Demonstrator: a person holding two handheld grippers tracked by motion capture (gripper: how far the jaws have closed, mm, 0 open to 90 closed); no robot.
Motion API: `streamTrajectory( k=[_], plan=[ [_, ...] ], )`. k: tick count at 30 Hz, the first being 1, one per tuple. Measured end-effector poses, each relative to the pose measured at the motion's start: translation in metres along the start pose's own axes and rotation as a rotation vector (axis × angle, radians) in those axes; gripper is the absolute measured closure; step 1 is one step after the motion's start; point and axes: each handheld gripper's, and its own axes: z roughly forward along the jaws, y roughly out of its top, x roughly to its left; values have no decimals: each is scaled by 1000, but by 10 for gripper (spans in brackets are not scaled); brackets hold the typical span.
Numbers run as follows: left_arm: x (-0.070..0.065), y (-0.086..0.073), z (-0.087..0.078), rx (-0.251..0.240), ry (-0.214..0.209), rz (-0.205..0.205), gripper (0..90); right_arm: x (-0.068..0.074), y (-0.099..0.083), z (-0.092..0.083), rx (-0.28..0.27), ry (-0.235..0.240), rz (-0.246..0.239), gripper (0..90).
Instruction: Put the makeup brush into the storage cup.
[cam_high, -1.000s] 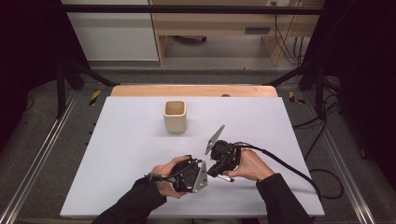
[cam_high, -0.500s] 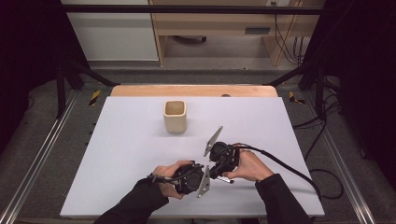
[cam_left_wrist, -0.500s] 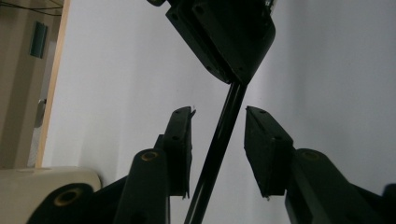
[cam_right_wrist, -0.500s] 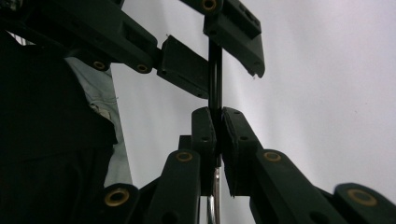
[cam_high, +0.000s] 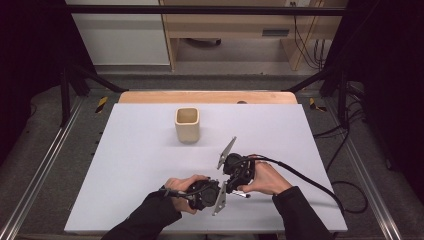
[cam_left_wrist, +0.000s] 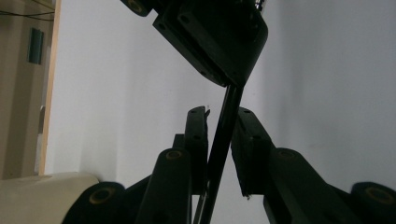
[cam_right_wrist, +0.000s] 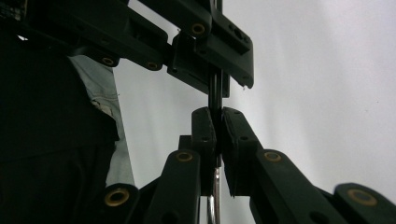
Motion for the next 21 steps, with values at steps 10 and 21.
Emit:
streamTrajectory(
  k=[10,21],
  plan=[
    [-1,1,0,17,-19,25,802,0,0,1,4,7,-4,840],
    [-5,1,0,21,-28,35,833,1,-1,0,-11,4,-8,826]
  ],
)
